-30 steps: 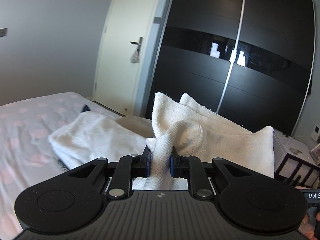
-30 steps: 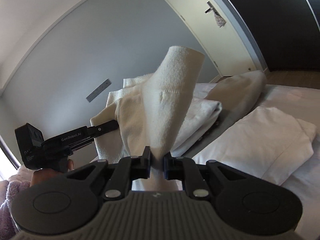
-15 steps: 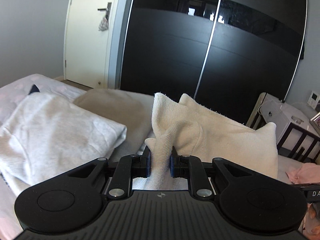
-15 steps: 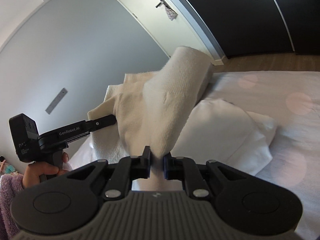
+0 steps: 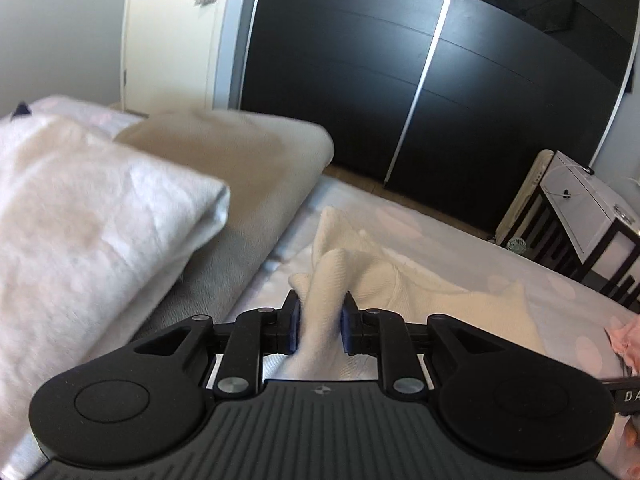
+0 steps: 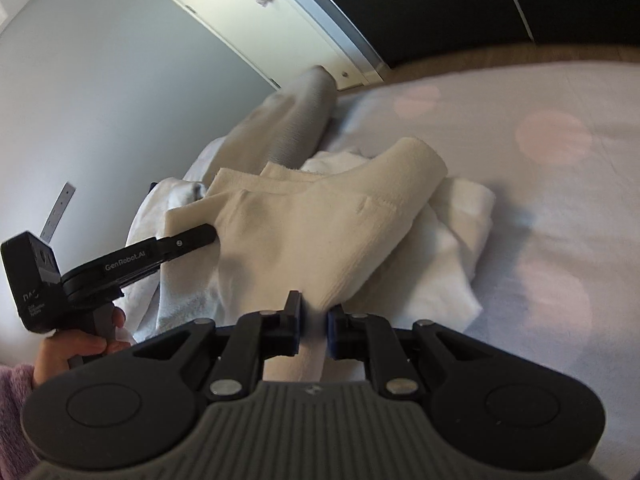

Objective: Fold clothes
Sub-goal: 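Carry the folded sweater with both grippers onto the white laundry stack, then open both grippers and smooth the sweater flat on the stack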

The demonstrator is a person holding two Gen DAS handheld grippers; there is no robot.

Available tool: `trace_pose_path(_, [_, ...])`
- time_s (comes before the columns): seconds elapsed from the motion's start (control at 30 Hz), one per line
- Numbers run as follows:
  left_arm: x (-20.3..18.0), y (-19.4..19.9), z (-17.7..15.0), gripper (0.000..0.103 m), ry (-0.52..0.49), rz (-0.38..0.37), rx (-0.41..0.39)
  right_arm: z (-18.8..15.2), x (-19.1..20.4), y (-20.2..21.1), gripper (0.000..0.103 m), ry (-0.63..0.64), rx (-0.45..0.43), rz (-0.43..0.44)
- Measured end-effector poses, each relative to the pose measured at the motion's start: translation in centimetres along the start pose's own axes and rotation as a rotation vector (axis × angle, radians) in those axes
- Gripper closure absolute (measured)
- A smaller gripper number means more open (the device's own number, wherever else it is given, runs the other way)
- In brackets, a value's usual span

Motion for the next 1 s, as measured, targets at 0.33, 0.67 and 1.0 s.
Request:
trace_pose_path(0.33, [1.0,4.3,-0.6,0.072,-0.001,0.108,0.046,2.3,-2.2,-0.5,0.063,-0.1,0.026,-0.02])
trace_pose_path(0.67, [0.3,9.2,-2.9,0.071,-0.025,0.163,0.081,6.0,-3.2,-0.5,0.081,-0.12,-0.021,-0.022])
trace_pose_path(1.0, [1.1,8.8,-6.1,0.092,0.009,0.175,0.13,5.5,0.5,0.7,0.099,0.394,-0.16,-0.286])
Point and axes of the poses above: each gripper's, at about its wrist camera, not at the fingertips, and y roughly against the way its jaws point, x to its left, z to its top, the point moved 1 cm from there along -y, roughly the way its jaws point, and after that the axes turned 11 degrees about -z, right-handed, at the moved point
